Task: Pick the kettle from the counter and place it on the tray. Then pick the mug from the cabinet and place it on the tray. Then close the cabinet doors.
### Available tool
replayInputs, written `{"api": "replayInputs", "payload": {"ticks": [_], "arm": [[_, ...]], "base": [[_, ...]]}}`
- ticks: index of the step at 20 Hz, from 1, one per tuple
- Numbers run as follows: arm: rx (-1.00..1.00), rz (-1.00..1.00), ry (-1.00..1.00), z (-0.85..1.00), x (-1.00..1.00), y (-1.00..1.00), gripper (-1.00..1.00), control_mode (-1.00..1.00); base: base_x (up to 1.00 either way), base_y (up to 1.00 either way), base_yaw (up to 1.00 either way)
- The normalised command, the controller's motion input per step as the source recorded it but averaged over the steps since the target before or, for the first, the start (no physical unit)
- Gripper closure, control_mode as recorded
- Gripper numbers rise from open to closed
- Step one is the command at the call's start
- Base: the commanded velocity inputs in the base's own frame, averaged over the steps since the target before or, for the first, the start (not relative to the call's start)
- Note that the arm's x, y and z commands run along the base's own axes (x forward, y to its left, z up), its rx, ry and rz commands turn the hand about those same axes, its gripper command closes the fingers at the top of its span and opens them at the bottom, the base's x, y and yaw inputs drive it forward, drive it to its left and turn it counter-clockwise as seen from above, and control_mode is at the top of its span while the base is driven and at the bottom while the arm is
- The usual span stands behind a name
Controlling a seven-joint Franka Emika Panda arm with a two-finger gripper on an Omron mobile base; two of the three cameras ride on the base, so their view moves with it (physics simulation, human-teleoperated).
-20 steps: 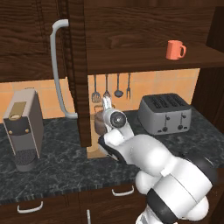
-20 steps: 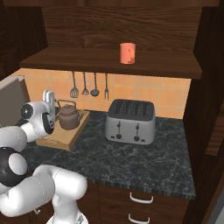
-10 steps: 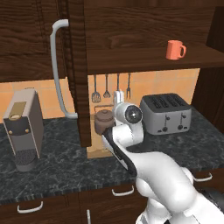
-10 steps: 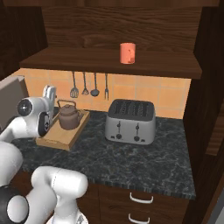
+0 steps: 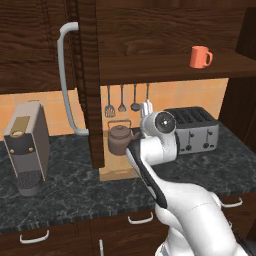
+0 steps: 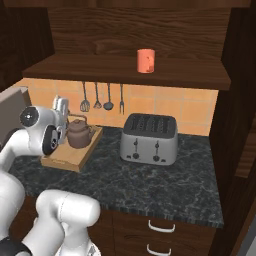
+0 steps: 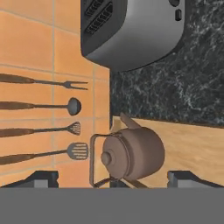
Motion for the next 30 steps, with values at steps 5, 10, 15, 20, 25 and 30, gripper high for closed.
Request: {"api": "replayInputs", "payload": {"ticks": [5, 10, 15, 20, 25, 30], "arm": [[-0.32, 0.02, 0.03, 0.11, 0.0, -0.42, -1.0, -1.0], [-0.22, 0.08, 0.19, 0.31, -0.17, -0.46, -1.0, -1.0], [-0.13, 0.11, 0.27, 0.26, -0.21, -0.46, -1.0, -1.0], [-0.15, 0.17, 0.14, 0.31, -0.34, -0.4, -1.0, -1.0], [-0.2, 0.21, -0.03, 0.19, -0.45, -0.46, -1.0, -1.0], [-0.33, 0.2, -0.23, 0.25, -0.5, -0.42, -1.0, -1.0]], "base": [[0.0, 0.0, 0.0], [0.0, 0.0, 0.0], [0.0, 0.0, 0.0], [0.0, 0.0, 0.0], [0.0, 0.0, 0.0], [0.0, 0.0, 0.0]]}}
